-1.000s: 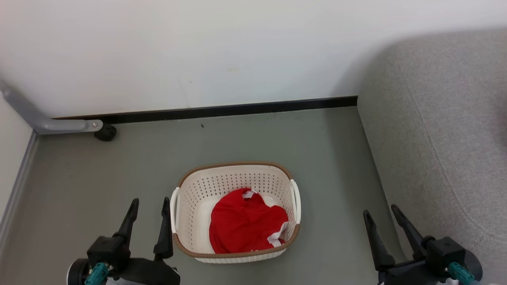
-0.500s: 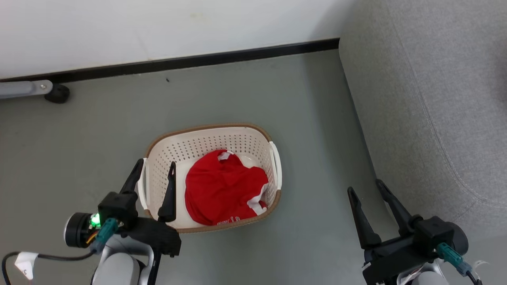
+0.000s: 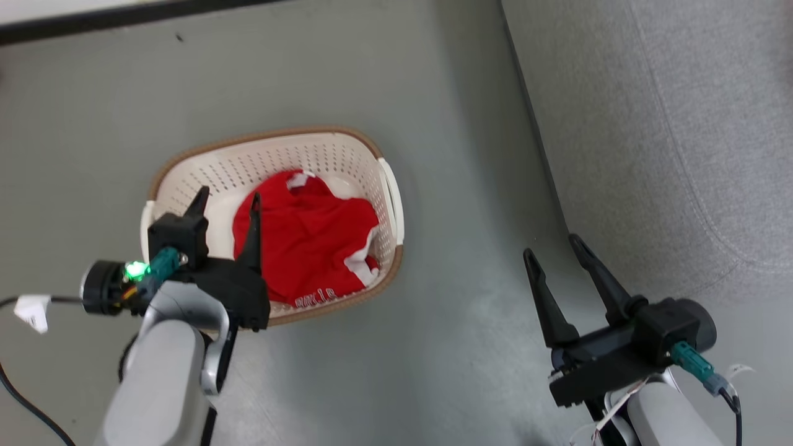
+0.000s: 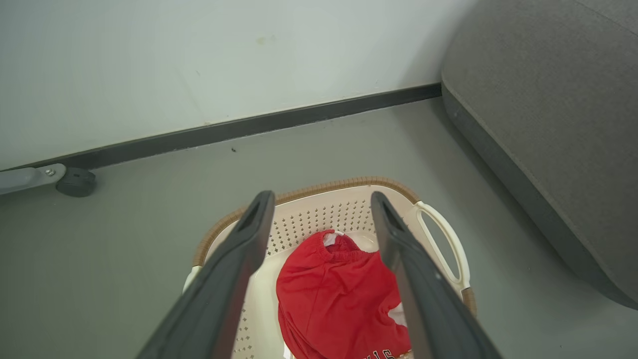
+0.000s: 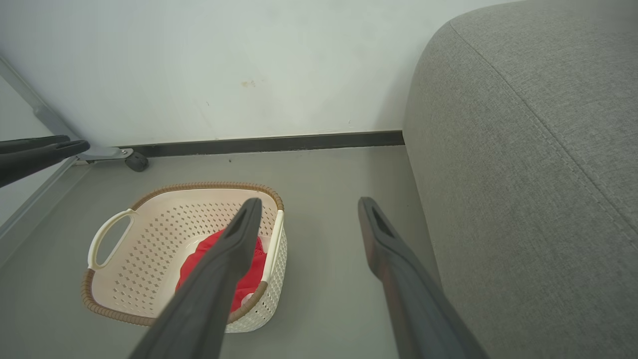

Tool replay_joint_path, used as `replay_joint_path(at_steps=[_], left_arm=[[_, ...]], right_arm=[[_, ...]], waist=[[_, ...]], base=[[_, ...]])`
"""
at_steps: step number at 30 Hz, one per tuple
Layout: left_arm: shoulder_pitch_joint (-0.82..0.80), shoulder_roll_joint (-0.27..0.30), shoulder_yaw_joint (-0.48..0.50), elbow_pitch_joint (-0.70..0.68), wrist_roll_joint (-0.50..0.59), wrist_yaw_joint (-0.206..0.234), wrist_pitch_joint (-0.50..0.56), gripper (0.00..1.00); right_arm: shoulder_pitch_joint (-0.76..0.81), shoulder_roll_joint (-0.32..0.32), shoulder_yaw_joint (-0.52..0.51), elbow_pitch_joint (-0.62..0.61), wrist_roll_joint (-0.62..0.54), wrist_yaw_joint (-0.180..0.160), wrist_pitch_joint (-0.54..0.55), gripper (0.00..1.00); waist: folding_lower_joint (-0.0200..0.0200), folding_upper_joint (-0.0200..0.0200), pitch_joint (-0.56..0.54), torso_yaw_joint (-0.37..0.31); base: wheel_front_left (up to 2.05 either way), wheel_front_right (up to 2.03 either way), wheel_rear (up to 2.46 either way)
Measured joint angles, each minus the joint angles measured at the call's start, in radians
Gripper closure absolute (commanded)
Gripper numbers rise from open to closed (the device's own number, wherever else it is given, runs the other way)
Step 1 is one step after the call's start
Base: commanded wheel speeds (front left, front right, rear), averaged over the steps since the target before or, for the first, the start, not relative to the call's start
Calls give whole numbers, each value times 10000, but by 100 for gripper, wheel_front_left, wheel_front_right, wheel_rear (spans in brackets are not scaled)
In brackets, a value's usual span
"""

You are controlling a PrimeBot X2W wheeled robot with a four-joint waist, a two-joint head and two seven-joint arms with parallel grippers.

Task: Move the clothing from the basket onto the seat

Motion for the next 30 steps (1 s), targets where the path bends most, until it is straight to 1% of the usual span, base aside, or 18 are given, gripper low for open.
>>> replay_joint_path(at_steps=[1, 4, 7, 11, 17, 21, 25, 30], left_arm=[[-146, 86, -48, 61, 69, -79, 123, 0], [-542, 290, -17, 222, 109, -82, 433, 0], [-765, 368, 65, 328, 109, -82, 581, 0], [-1253, 445, 130, 585, 52, -174, 1103, 0], [-2057, 635, 98, 924, 198, -107, 1852, 0], [-2656, 840, 82, 1221, 405, -17, 2266, 0], [-2890, 1145, 77, 1572, 537, 33, 2650, 0], [-3098, 1348, 153, 1871, 688, 115, 2867, 0]], right_arm=[[-95, 2, 27, -23, 2, 0, 0, 0], [-402, 2, 121, -81, 19, -4, -2, 0], [-632, 4, 261, -161, 222, -90, -2, 0], [-1087, 2, 591, -322, 562, -307, -2, 0], [-1660, 0, 1072, -462, 1005, -610, -2, 0], [-2090, 0, 1430, -487, 1216, -729, -2, 0], [-2437, 4, 1661, -487, 1452, -882, -2, 0], [-2615, 0, 1862, -468, 1615, -1016, -2, 0]], waist=[[0, 0, 153, -45], [0, 0, 602, -167], [-1, 0, 902, -243], [0, 0, 1495, -388], [-1, 0, 2383, -588], [-1, 0, 2963, -714], [-1, 0, 3472, -864], [-2, 0, 4009, -1085]], base=[[0, 0, 0], [0, 0, 0], [0, 0, 0], [0, 0, 0], [0, 0, 0], [0, 0, 0], [0, 0, 0], [0, 0, 0]])
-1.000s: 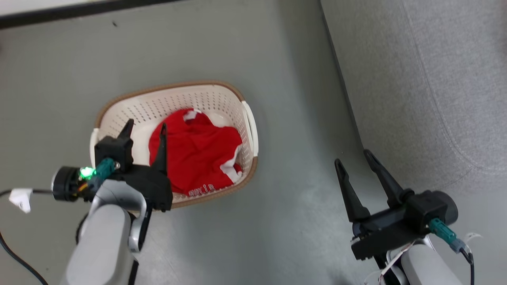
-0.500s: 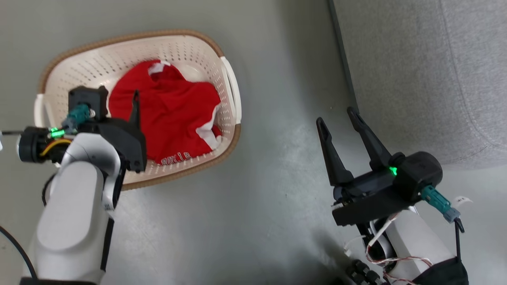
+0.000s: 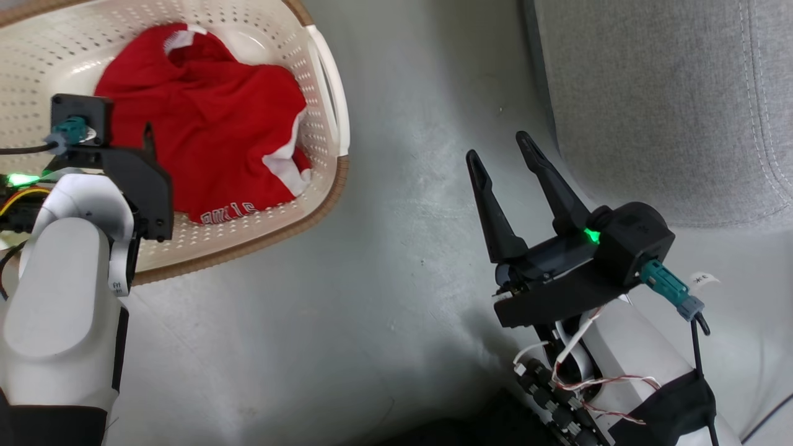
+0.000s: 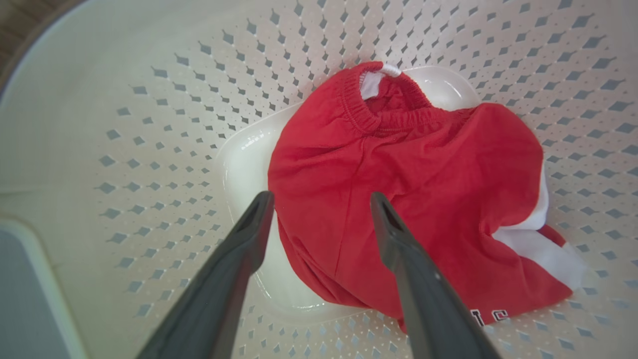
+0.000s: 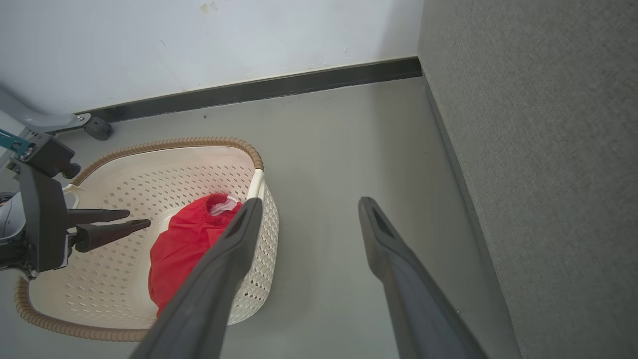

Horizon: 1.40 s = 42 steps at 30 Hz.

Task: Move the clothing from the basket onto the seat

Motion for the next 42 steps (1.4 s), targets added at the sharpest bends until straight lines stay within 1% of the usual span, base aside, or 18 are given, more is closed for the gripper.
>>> replay_joint_path(at_steps=[3, 6, 8, 14, 18, 20, 27, 30, 38, 40, 42], left_arm=[[-43, 8, 217, 194, -27, 153, 171, 0], [-59, 6, 286, 437, -56, 232, 293, 0], [-96, 6, 303, 497, -82, 255, 376, 0], [-365, 40, 393, 610, -272, 257, 548, 0], [-473, 199, 420, 686, -284, 257, 652, 0], [-498, 255, 420, 729, -282, 255, 696, 0], [-677, 502, 451, 807, -282, 244, 813, 0], [-791, 612, 454, 821, -274, 244, 821, 0], [-872, 525, 330, 1045, -267, 242, 819, 0], [-872, 533, 316, 1089, -234, 242, 811, 0], [-883, 546, 295, 1133, -161, 244, 809, 1]], right_arm=[[-146, 2, 117, 15, 96, -42, 0, 0], [-287, 2, 303, 69, 240, -194, 0, 0], [-306, 4, 412, 77, 351, -232, 0, 0], [-411, 6, 690, 82, 602, -372, 0, 0], [-514, 6, 754, 84, 700, -397, 0, 0], [-513, 8, 779, 109, 744, -464, 0, 0], [-512, 13, 1026, 127, 911, -485, 0, 0], [-513, 15, 1091, 102, 1068, -556, 0, 0], [-478, 27, 1076, 163, 1195, -569, 0, 0], [-460, 27, 1032, 161, 1210, -652, 0, 0], [-452, 31, 1003, 159, 1218, -656, 0, 0]], waist=[[0, 0, 272, -148], [1, 0, 576, -352], [1, 0, 696, -449], [0, -2, 1011, -668], [0, -2, 1201, -798], [0, -2, 1291, -861], [0, -2, 1535, -1077], [-1, -2, 1640, -1159], [-1, -2, 1772, -1317], [0, -2, 1788, -1335], [-1, -2, 1805, -1351]], base=[[0, 0, 0], [0, 0, 0], [0, 0, 0], [0, 0, 0], [0, 0, 0], [0, 0, 0], [0, 0, 0], [0, 0, 0], [0, 0, 0], [0, 0, 0], [0, 0, 0]])
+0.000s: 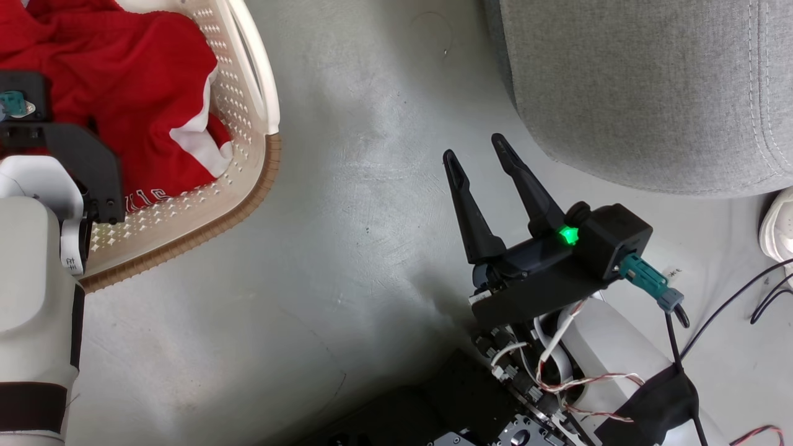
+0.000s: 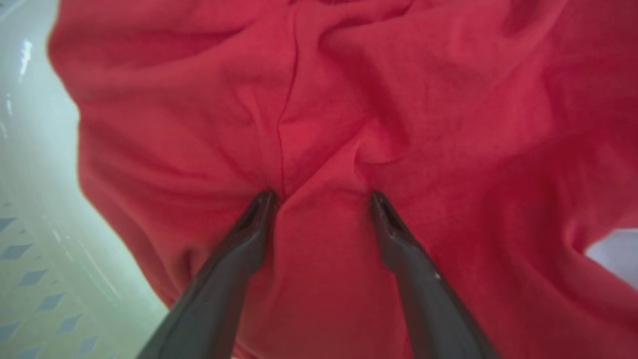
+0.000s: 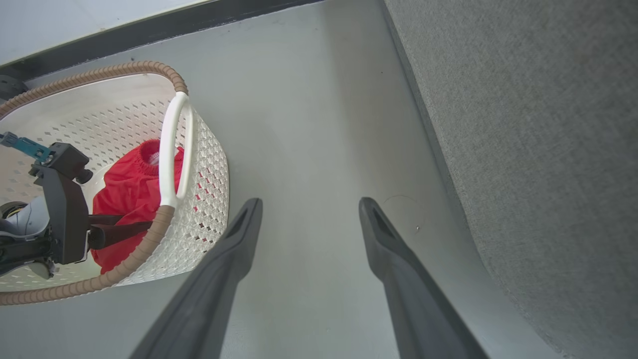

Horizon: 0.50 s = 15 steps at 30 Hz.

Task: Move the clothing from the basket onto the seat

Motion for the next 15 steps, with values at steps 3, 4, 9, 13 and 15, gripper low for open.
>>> replay_joint_path(at_steps=[3, 4, 9, 13, 15], left_arm=[[-71, -2, -48, 67, 117, 0, -38, 22], [-109, -2, -63, 90, 163, 4, -48, 37], [-198, -6, -165, 173, 207, 0, -148, 100], [-253, -6, -234, 263, 232, -77, -270, 100], [-305, -6, -240, 309, 232, -84, -301, 100]], right_arm=[[17, 2, -31, -4, 0, 0, 0, 0], [27, 2, -40, -6, 0, 0, 0, 0], [50, 6, -96, -17, 2, -2, 0, 0], [50, 12, -203, -31, 2, -2, 0, 0], [47, 12, -259, -25, 0, -2, 0, 0]], waist=[[0, 0, 22, -20], [0, 0, 29, -25], [0, 0, 53, -43], [0, 0, 64, -51], [0, 0, 64, -55]], base=[[0, 0, 0], [0, 0, 0], [0, 0, 0], [0, 0, 0], [0, 0, 0]])
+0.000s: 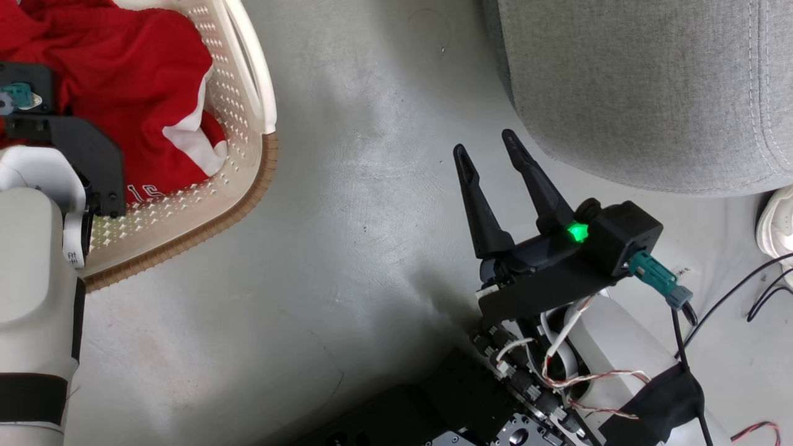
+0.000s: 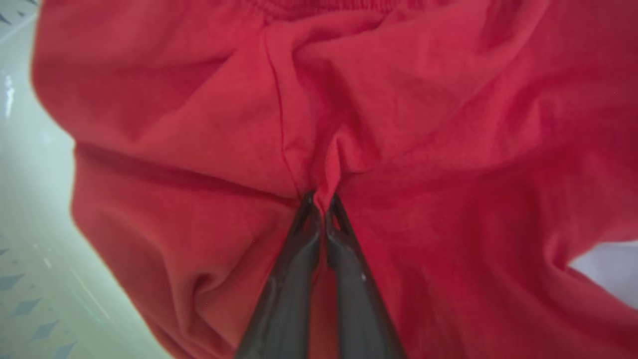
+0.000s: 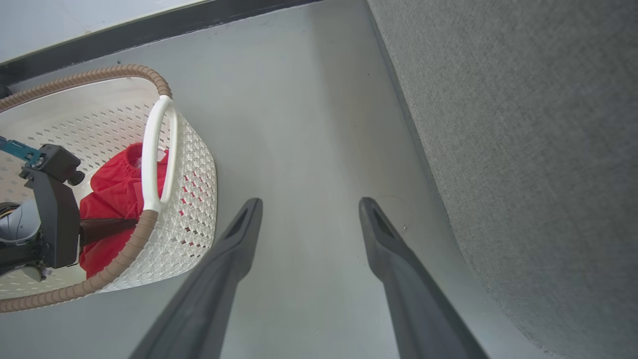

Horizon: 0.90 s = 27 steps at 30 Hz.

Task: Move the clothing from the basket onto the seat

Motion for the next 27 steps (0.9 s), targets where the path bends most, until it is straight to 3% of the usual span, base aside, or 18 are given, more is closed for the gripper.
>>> replay_joint_path(at_steps=[8, 10, 14, 27], left_arm=[[24, -142, 345, 230, -261, 6, -771, 100], [168, -650, 441, 288, -627, 6, -1206, 100], [328, -1101, 518, 336, -809, -2, -1653, 100], [709, -2188, 813, 479, -1645, -343, -3361, 100]], right_arm=[[-117, 27, -104, 284, -4, 4, 0, 0], [-146, 25, -458, 573, -130, 17, 0, 0], [-249, 25, -853, 863, -345, 119, 0, 0], [-298, -351, -2197, 1406, -945, 370, 0, 0]], waist=[[0, 0, -219, -62], [1, 0, -461, -16], [0, 0, -769, 97], [0, 0, -2233, 1350]], base=[[0, 0, 0], [0, 0, 0], [0, 0, 0], [0, 0, 0]])
